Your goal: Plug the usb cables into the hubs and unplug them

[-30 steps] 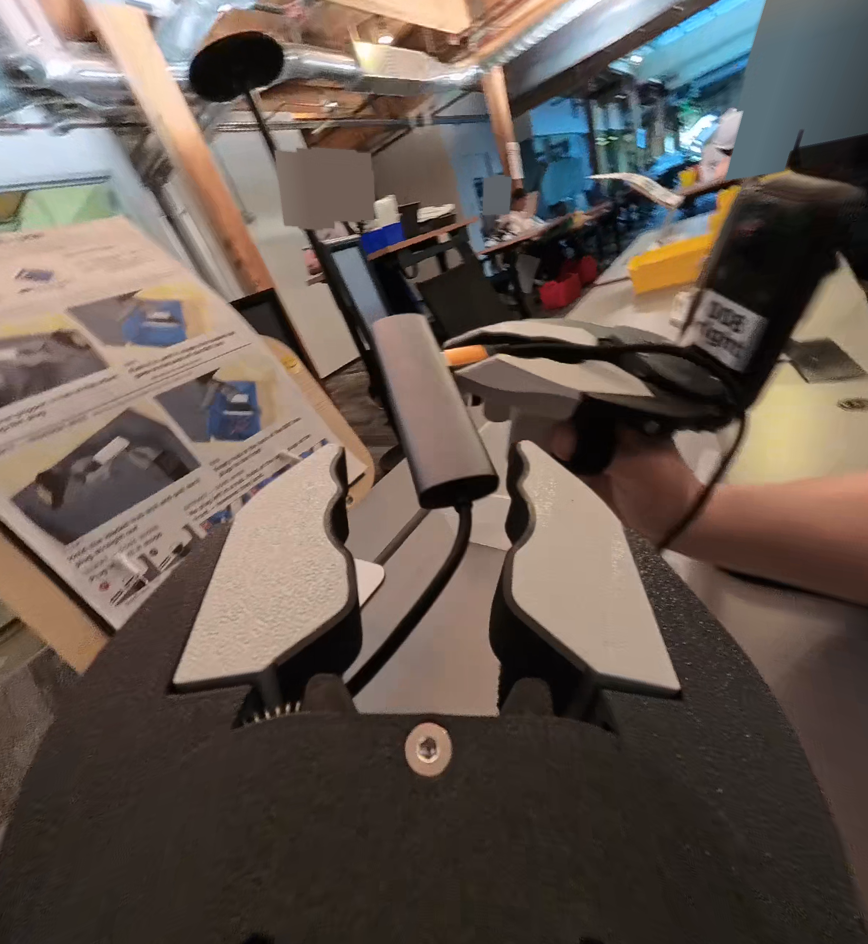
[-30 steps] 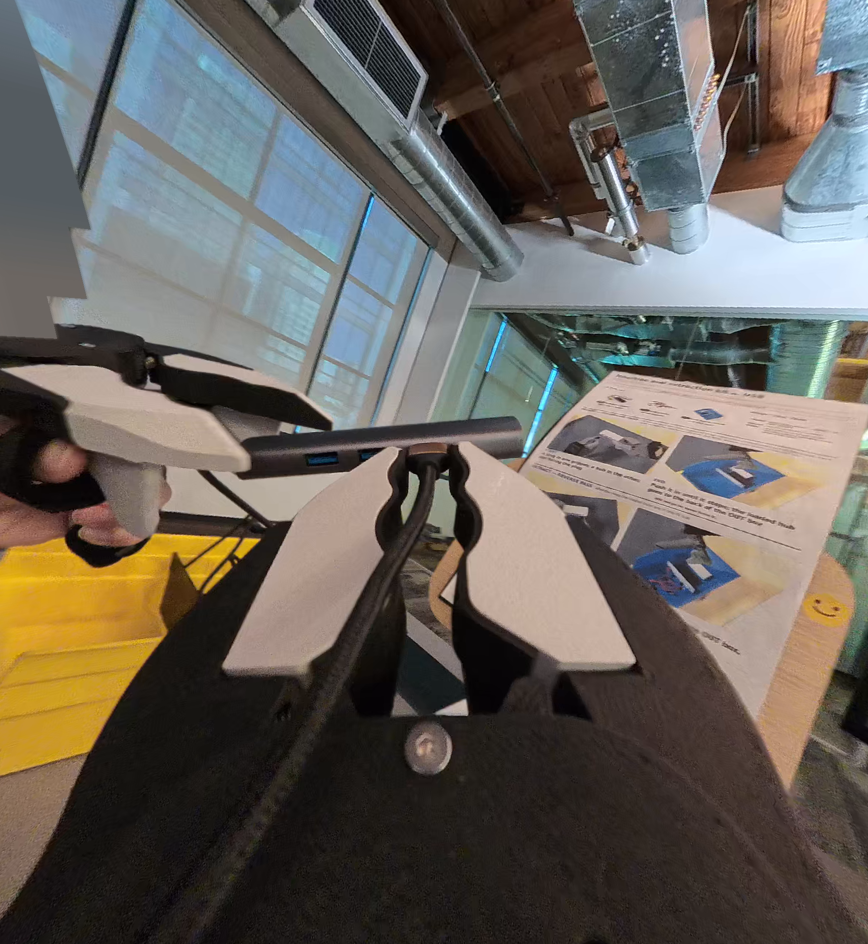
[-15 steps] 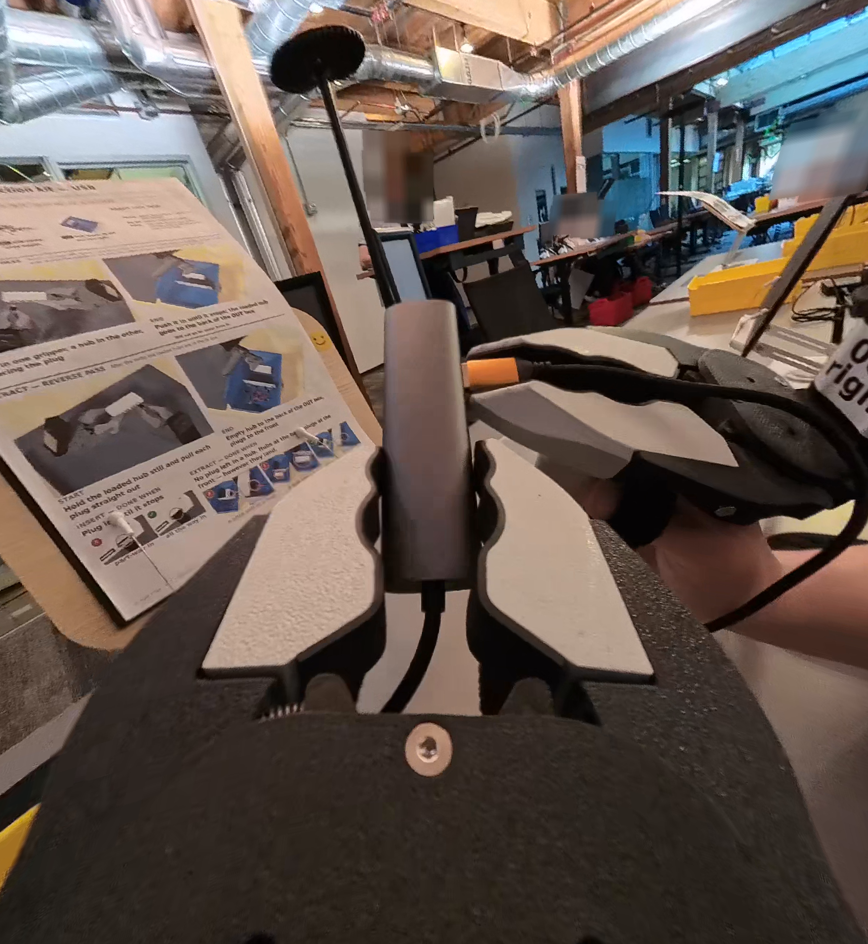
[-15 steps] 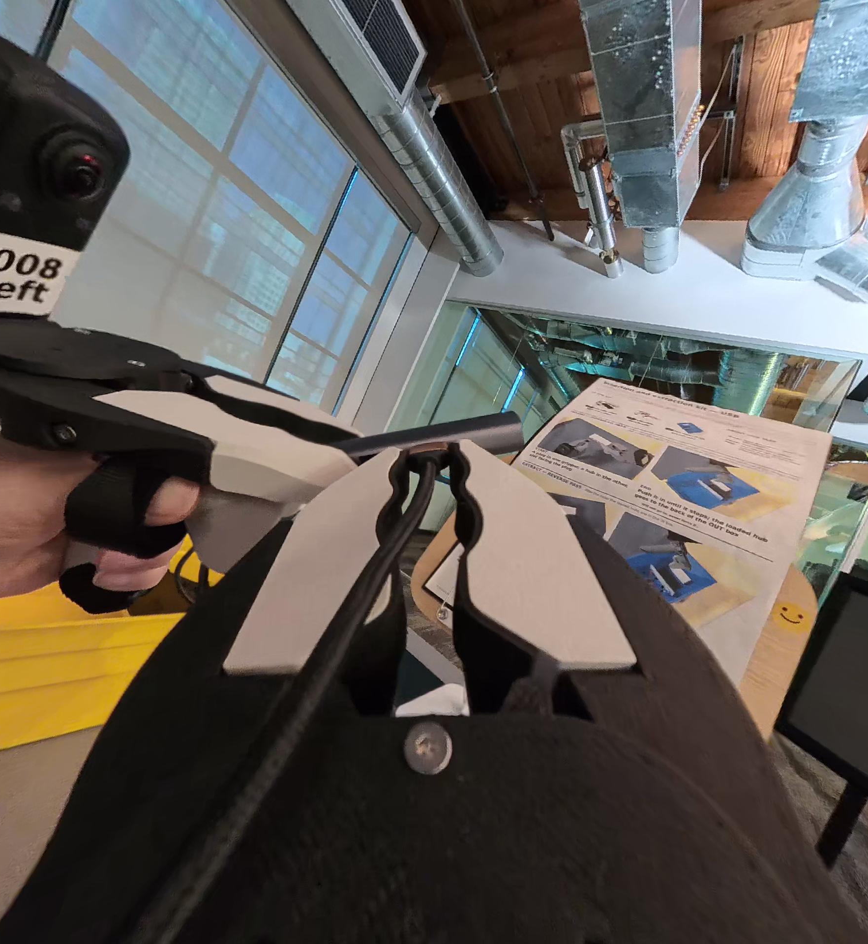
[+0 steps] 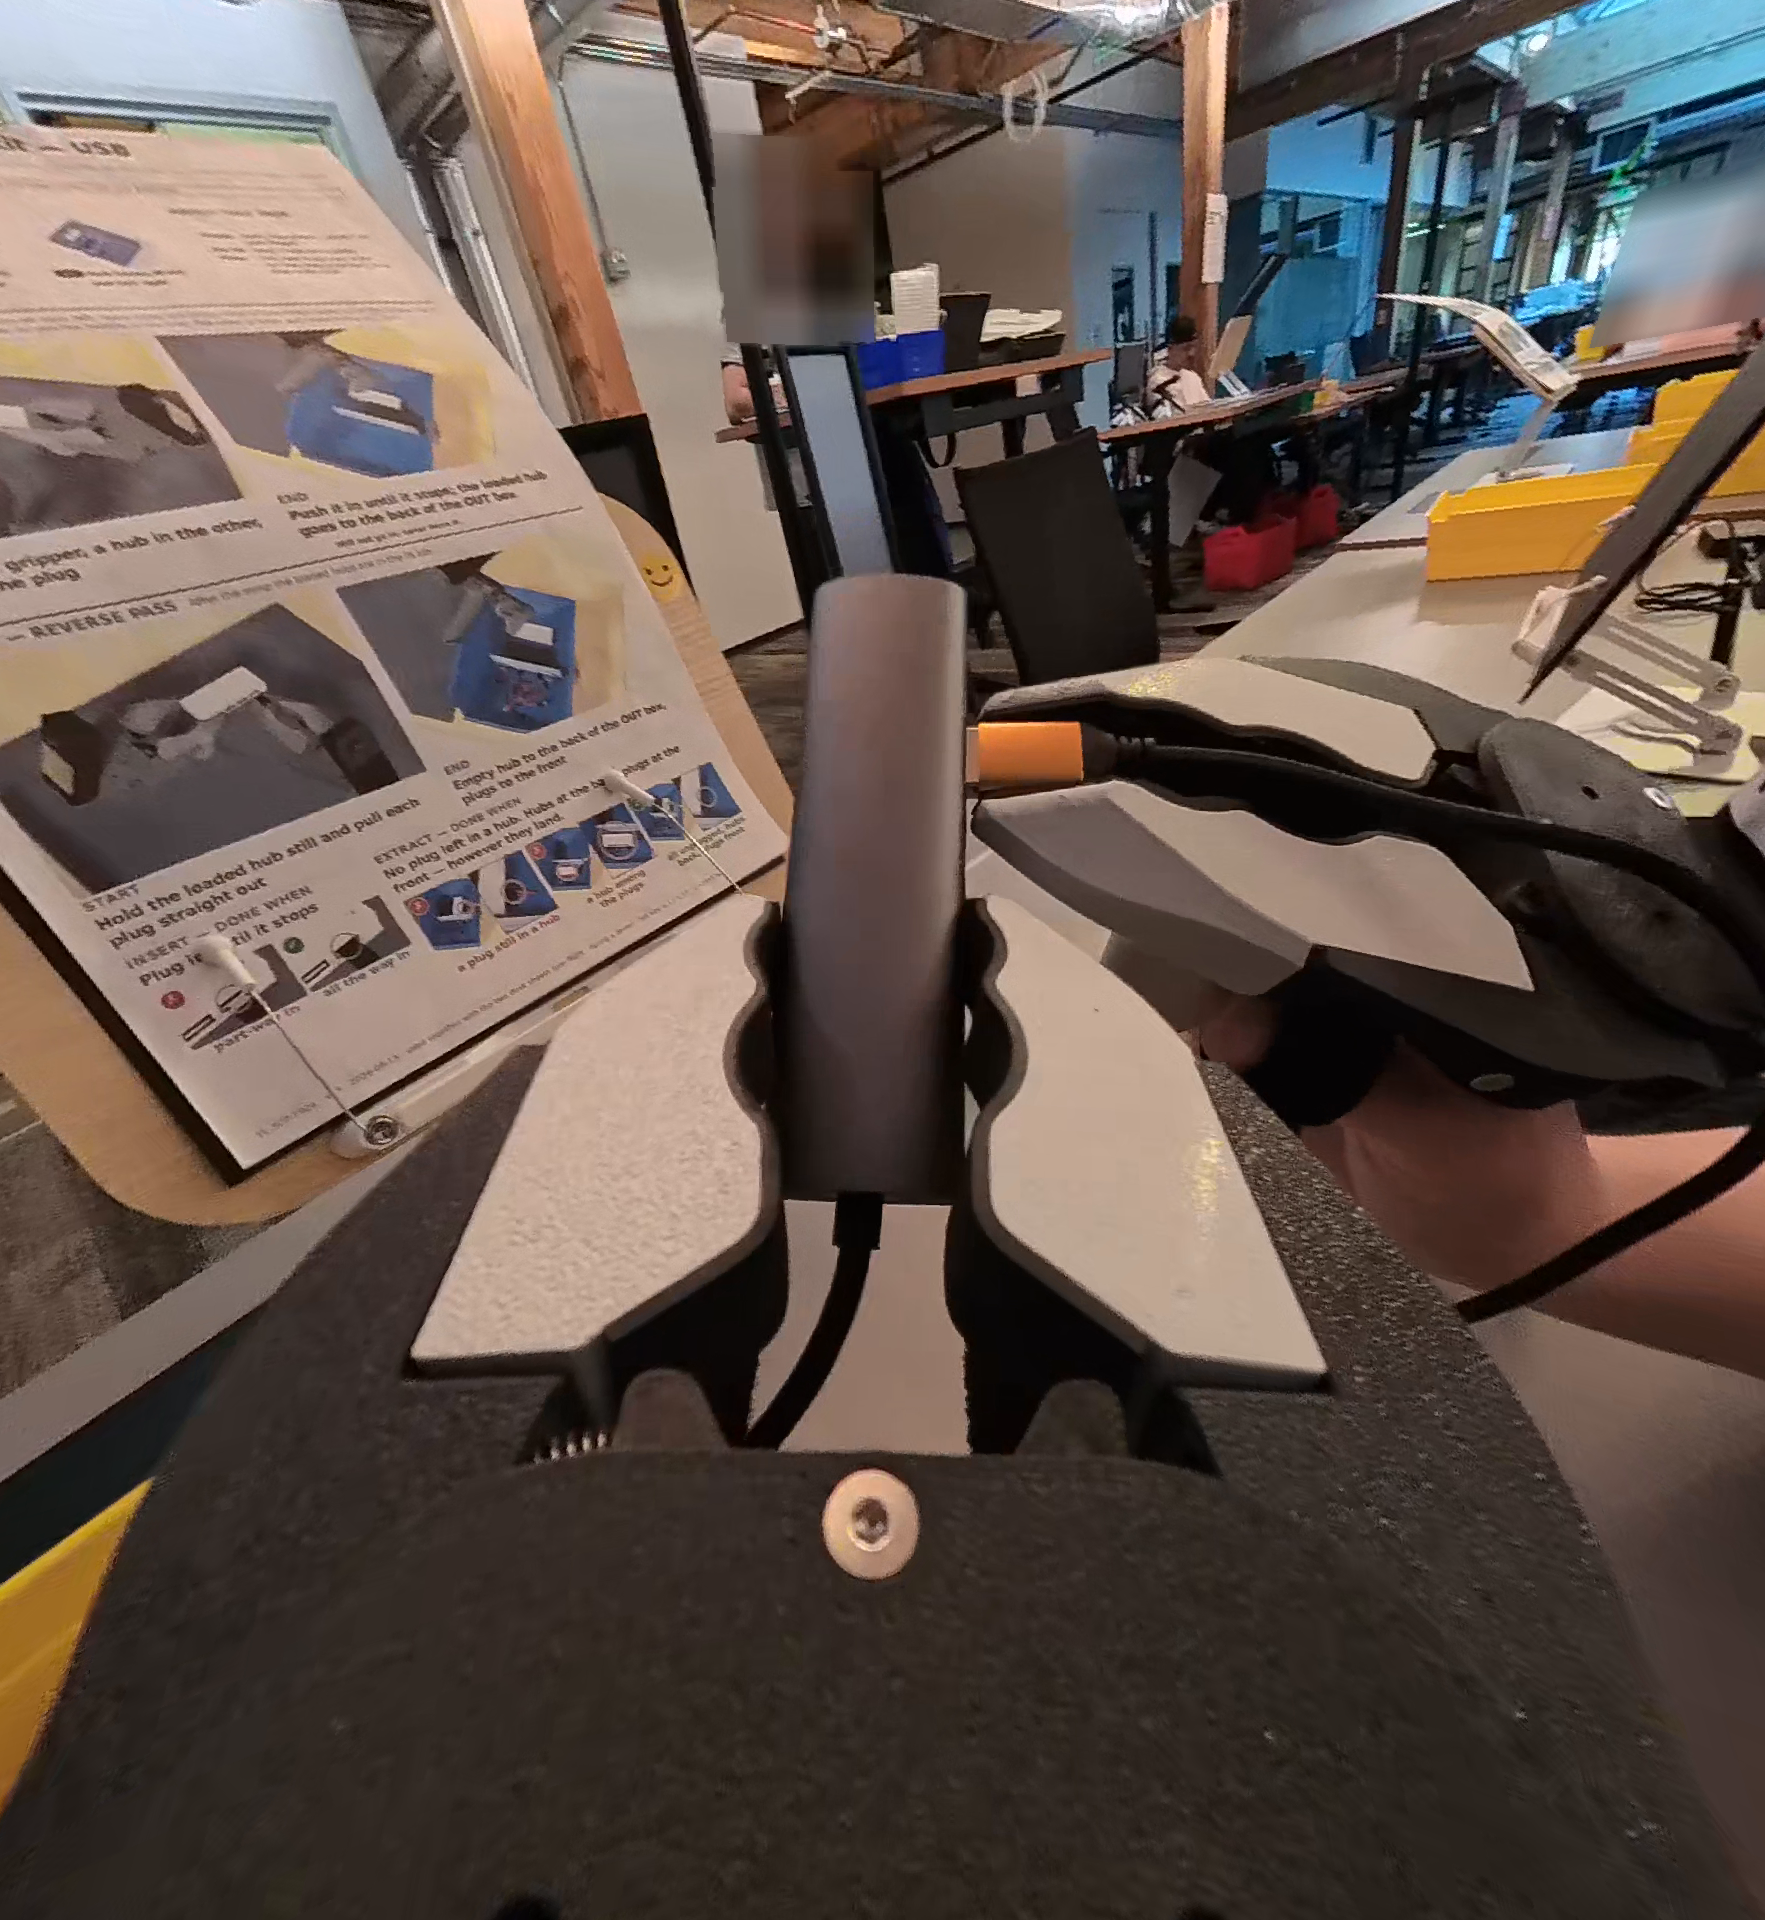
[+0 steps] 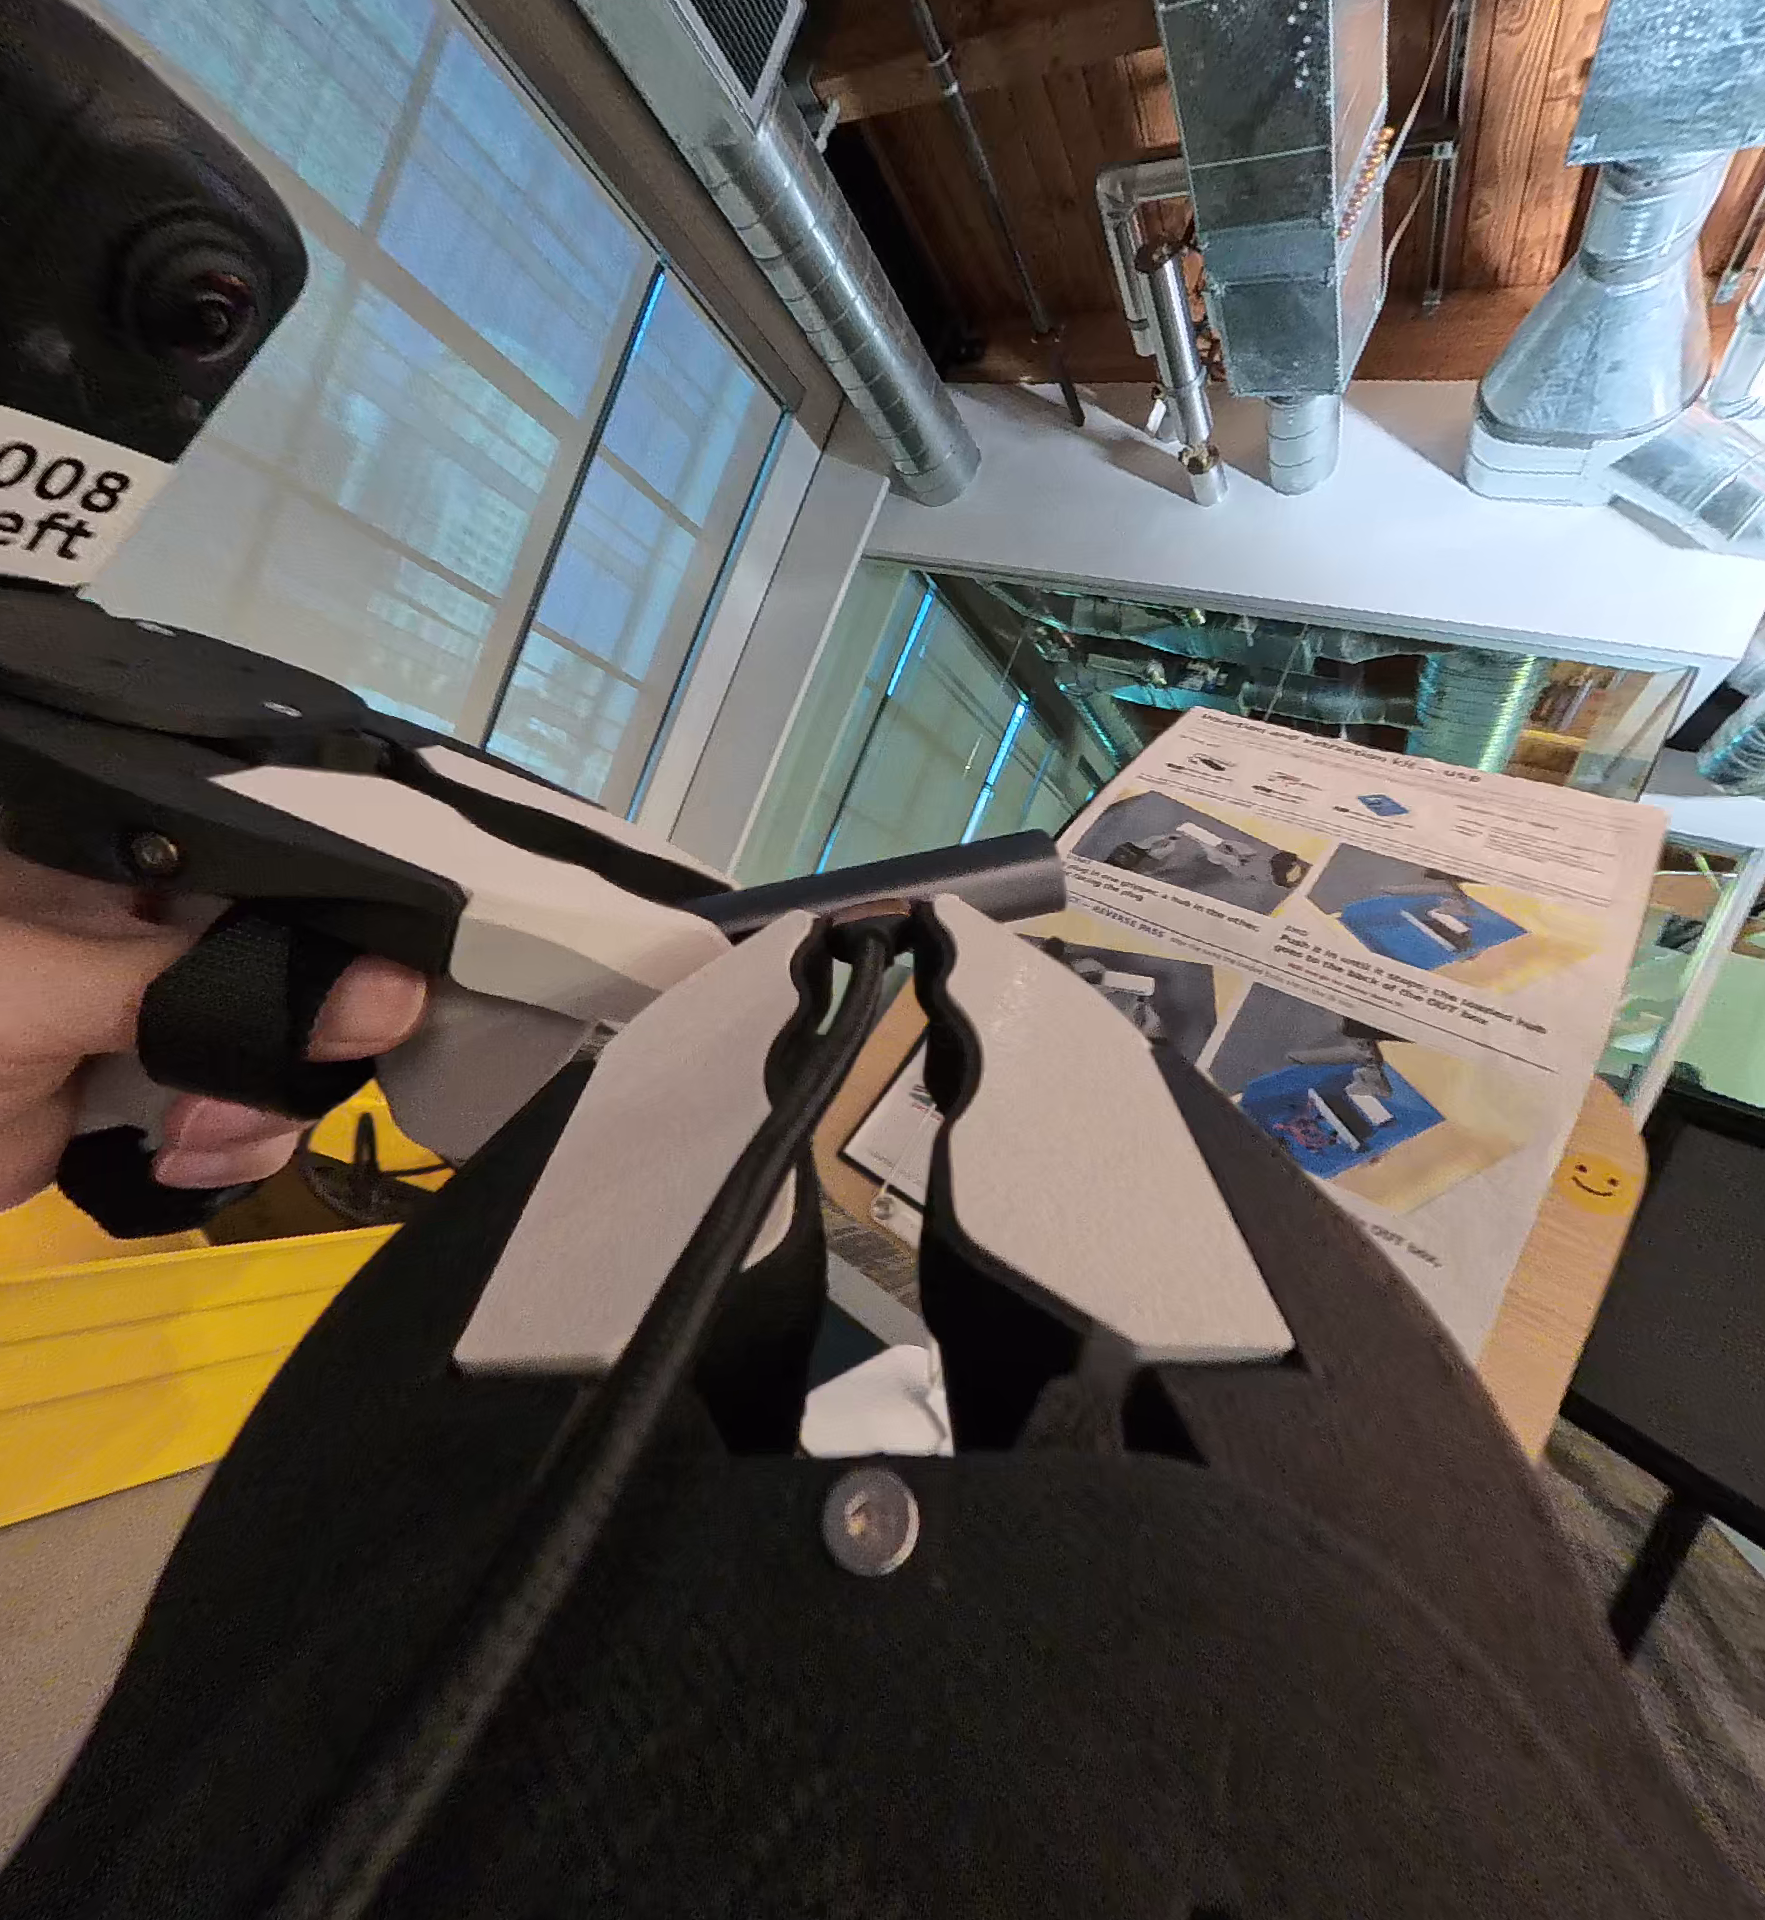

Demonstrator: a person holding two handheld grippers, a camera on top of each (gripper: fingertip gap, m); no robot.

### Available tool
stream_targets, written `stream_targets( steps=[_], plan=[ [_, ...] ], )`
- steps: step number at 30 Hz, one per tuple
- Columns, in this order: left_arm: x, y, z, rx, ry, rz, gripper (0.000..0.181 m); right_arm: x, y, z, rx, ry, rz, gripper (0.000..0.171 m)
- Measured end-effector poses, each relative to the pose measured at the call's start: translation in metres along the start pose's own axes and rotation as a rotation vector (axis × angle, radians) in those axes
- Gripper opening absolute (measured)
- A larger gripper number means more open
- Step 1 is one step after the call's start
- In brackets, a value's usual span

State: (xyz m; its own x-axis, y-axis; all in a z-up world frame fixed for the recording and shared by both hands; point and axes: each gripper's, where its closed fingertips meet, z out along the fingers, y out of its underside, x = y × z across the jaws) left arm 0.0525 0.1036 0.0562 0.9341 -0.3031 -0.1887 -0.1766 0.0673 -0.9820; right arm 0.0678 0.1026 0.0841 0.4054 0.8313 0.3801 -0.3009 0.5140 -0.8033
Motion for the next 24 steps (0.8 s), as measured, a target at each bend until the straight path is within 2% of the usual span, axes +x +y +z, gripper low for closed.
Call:
stream_targets(
  steps=[4,14,24],
  plan=[
    [-0.004,-0.001,0.003,0.008,0.001,-0.056,0.032,0.004,0.001,0.005,-0.008,0.019,-0.039,0.016],
    [-0.008,-0.008,-0.002,0.018,-0.022,-0.036,0.032,0.001,-0.005,0.008,-0.029,0.055,-0.089,0.016],
    [-0.002,-0.016,-0.007,0.028,0.03,-0.04,0.032,-0.001,-0.016,0.006,-0.002,0.054,-0.184,0.016]
  ],
)
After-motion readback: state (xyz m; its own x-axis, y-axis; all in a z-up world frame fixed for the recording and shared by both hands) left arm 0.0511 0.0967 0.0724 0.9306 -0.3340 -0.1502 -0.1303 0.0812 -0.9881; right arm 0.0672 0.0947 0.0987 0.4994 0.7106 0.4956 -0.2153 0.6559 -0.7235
